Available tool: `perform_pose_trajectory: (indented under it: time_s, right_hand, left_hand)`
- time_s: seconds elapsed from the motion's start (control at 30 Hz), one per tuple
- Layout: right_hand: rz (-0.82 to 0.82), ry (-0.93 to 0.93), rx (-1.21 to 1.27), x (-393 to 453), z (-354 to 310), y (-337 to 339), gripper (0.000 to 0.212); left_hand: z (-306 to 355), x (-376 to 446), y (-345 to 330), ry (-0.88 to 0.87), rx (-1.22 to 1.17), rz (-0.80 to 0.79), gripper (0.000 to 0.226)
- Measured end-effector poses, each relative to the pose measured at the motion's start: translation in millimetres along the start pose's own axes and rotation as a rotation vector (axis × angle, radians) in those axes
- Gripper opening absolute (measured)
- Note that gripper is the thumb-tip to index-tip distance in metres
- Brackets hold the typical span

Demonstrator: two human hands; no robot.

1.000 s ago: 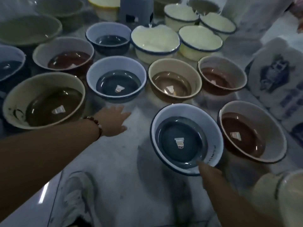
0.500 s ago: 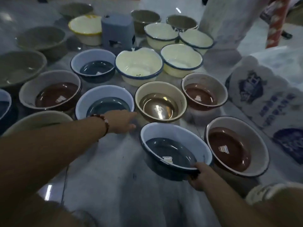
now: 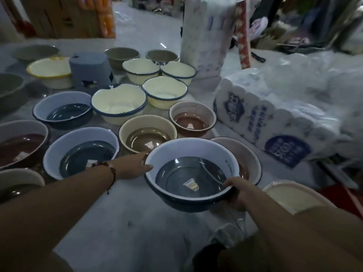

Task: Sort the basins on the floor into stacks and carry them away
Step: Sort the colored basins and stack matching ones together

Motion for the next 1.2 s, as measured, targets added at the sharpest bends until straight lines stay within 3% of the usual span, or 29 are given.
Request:
perform_pose_trajectory:
  time_s: [0.1, 0.17, 0.27, 0.37, 0.53, 0.7, 0.83, 0.9, 1.03, 1.1, 1.2]
  right_hand:
    - [0.008, 0.015, 0.120, 2.6, -19.7, 29.6, 0.032]
    - [0.008, 0.017, 0.163, 7.6, -31.8, 39.9, 0.039]
    - [-0.017, 0.067, 0.261, 3.2, -50.5, 41.7, 0.017]
    - [0.007, 0.109, 0.274, 7.9, -66.3, 49.9, 0.009]
    - [0.085, 0.178, 0.375, 55.3, -99.9, 84.5, 0.019]
    - [0.270, 0.221, 0.373, 121.4, -136.3, 128.8, 0.029]
    - [0.445, 0.179, 0.121, 203.4, -145.2, 150.2, 0.059]
    - [0.481, 0.131, -0.008, 198.8, -131.8, 127.6, 0.081]
    - [0.583, 0.112, -0.469, 171.7, -110.2, 85.4, 0.056]
    - [0.544, 0.053, -0.723, 175.1, -100.5, 69.8, 0.044]
    - [0.434, -0.021, -1.011, 180.2, -87.9, 46.2, 0.044]
  left_hand:
    - [0.5, 24.9, -3.5, 0.088, -0.218, 0.164, 0.058]
    - [-0.5, 45.6, -15.2, 0.137, -0.389, 0.195, 0.049]
    - [7.4, 84.0, -22.3, 0.164, -0.561, 0.224, 0.051]
    - [28.9, 129.5, -9.3, 0.010, -0.559, 0.335, 0.049]
    - [51.5, 200.5, -28.0, -0.097, -0.619, 0.317, 0.054]
    - [60.2, 271.0, -63.7, -0.056, -0.657, 0.234, 0.051]
    - [50.8, 309.7, -96.6, -0.038, -0.619, 0.172, 0.044]
    - [39.1, 313.3, -114.1, -0.014, -0.575, 0.180, 0.053]
    - [-3.1, 325.2, -163.3, 0.048, -0.430, 0.114, 0.076]
    - [-11.8, 318.4, -177.3, 0.105, -0.368, 0.064, 0.081]
    - [-16.8, 293.9, -184.7, 0.188, -0.286, -0.001, 0.086]
Point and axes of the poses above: each hand's wrist, its own x-axis towards the middle knuckle, its own y-axis out of the back of the hand, z = x × y, the point moved 8 cm from there along x, towards the middle knuckle, and after that the axes turned 15 degrees about -y, right-handed, at the moved point
